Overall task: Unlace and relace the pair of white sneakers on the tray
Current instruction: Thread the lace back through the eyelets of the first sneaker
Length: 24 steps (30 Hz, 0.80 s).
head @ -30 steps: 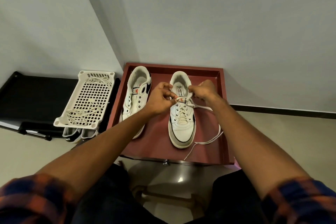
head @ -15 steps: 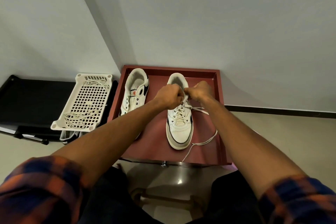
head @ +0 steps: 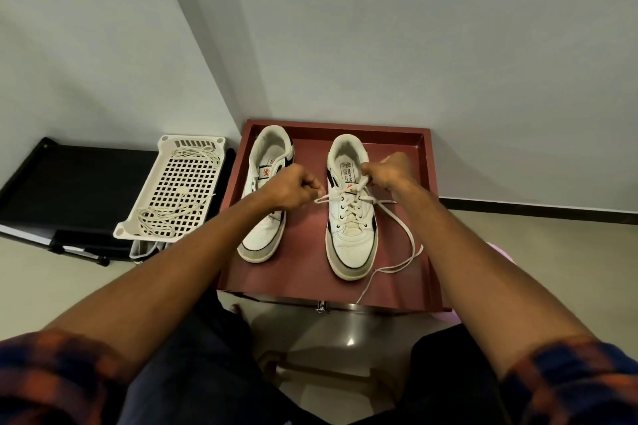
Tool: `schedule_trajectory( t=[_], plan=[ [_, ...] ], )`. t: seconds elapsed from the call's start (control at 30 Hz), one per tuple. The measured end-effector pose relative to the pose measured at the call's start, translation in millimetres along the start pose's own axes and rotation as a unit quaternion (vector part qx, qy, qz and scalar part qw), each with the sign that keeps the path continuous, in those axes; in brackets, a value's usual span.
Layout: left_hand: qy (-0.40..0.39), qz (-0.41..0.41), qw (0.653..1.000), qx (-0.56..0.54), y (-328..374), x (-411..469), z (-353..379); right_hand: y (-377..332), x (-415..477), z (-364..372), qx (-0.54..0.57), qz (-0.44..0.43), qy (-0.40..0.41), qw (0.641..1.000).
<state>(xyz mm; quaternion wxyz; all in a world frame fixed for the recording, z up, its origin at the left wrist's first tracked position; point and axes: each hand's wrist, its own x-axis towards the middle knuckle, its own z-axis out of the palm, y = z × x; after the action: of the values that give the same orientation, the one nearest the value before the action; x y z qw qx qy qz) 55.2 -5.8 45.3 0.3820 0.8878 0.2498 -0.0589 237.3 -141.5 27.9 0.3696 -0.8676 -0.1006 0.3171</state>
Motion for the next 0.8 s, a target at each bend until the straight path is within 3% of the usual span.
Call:
schedule_trajectory(
  t=[0.2,0.3,0.4,0.67,0.8],
  plan=[
    [0.090,0.063,0.992,0.054,34.4,15.1,6.6,-1.5,1.1,1.3,-0.006,-0.002,0.004,1.000],
    [0.055,0.071,0.980,0.176,55.4,30.1,21.3,-1.2,1.7,1.8,-0.014,-0.002,0.009,1.000],
    [0.032,0.053,0.974,0.216,56.2,38.5,36.4,-0.7,1.9,2.5,-0.015,-0.006,0.011,1.000],
    [0.148,0.111,0.976,0.114,29.2,12.9,34.1,0.0,4.4,1.9,0.004,0.005,0.010,1.000],
    [0.143,0.056,0.987,0.036,3.3,-4.3,25.9,3.3,5.8,3.3,0.018,0.006,0.003,1.000]
  ],
)
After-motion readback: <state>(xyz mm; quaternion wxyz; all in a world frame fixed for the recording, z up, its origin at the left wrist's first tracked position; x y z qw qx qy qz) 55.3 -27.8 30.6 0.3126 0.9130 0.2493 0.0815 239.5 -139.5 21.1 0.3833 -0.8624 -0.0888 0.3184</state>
